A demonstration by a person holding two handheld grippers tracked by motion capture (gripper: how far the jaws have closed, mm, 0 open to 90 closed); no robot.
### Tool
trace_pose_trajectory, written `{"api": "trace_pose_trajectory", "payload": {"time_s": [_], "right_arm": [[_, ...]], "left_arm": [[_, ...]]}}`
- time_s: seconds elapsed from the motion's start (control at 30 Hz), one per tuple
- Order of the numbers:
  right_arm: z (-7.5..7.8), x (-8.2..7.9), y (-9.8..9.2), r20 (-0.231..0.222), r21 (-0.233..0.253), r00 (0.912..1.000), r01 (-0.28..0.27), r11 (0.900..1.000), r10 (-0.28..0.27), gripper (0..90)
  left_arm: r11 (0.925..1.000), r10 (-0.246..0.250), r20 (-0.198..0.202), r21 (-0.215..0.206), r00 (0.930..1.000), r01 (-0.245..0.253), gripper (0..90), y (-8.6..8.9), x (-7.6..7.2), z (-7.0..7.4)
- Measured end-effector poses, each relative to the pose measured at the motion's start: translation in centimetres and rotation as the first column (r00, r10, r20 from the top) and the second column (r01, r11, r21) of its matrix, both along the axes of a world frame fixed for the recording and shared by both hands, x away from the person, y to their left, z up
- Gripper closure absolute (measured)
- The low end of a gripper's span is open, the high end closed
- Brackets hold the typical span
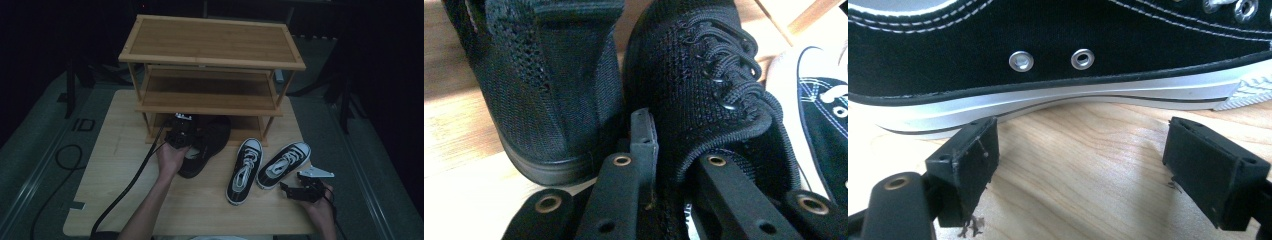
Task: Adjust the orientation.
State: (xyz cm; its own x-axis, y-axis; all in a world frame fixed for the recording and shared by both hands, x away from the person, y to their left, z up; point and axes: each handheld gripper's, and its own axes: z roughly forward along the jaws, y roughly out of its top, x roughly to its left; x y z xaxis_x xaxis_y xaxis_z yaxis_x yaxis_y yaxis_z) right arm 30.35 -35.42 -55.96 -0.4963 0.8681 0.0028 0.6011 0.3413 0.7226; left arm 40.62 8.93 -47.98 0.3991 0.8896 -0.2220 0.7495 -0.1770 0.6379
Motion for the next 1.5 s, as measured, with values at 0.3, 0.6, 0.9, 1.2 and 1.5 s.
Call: {"api": "trace_pose_trajectory", "payload": {"time_s": [0.3,0.6,0.9,1.2,1.5], "right_arm": [[0.0,0.0,0.0,0.000,0.000,1.0000,-0.001,1.000,0.001,14.5],[0.0,0.0,0.0,0.000,0.000,1.0000,-0.001,1.000,0.001,14.5],[0.0,0.0,0.0,0.000,-0.001,1.0000,-0.001,1.000,0.001,14.5],[0.0,0.0,0.0,0.002,-0.001,1.0000,-0.001,1.000,0.001,14.6],[0.0,0.0,0.0,0.000,0.000,1.0000,-0.001,1.000,0.001,14.5]], "left_arm": [[0.9991,-0.040,-0.012,0.016,0.9991,0.040,68.0,0.7,0.1,-0.4],[0.9957,-0.093,0.036,0.001,0.9950,0.093,60.9,1.4,-1.1,0.9],[0.9882,-0.150,0.134,-0.009,0.9795,0.153,88.0,2.9,-4.1,2.9],[0.9898,-0.140,0.137,-0.009,0.9806,0.142,90.0,5.1,-6.3,2.6],[0.9925,-0.122,0.079,0.003,0.9893,0.122,89.9,6.1,-8.9,-1.1]]}}
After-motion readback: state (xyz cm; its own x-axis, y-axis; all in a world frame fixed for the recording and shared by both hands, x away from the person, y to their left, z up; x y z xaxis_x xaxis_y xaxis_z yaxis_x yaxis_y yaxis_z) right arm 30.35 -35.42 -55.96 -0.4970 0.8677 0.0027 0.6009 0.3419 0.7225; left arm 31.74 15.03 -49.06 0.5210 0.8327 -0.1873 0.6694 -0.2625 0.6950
